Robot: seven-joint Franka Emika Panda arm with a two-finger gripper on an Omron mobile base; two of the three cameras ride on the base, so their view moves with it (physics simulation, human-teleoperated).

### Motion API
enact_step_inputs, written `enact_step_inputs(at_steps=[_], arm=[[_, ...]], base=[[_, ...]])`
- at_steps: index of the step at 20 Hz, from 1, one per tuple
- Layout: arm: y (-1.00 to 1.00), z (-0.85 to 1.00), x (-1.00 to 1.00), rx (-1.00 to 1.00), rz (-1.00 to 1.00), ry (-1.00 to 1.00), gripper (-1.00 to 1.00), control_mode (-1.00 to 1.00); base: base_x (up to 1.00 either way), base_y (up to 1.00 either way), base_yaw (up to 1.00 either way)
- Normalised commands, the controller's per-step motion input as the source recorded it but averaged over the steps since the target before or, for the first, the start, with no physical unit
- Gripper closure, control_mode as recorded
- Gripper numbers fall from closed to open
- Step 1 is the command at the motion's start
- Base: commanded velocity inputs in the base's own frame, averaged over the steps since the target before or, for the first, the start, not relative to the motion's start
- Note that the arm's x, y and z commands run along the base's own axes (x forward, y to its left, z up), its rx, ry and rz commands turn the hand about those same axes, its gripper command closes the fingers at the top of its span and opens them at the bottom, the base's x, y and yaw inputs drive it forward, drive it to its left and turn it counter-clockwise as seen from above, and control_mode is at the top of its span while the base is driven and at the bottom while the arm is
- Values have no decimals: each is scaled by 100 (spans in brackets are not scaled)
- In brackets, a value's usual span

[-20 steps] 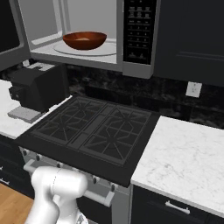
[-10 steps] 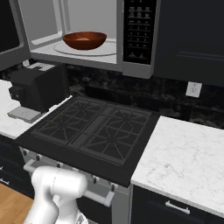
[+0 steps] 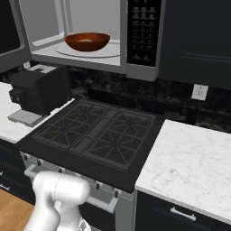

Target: Pick the sweet potato from the sink and place it in the bowl. Then pick the bowl and place it in the microwave. Then close the microwave door and press the start button.

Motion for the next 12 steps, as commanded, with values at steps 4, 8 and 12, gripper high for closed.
enact_step_inputs(at_steps=[4,8,12], arm=[[84,-58,19,0,-5,-9,-100,-100],[72,-53,7,4,-7,-5,-100,-100],[56,-62,14,15,-7,-2,-100,-100]], base=[[0,0,0],[0,0,0],[0,0,0]])
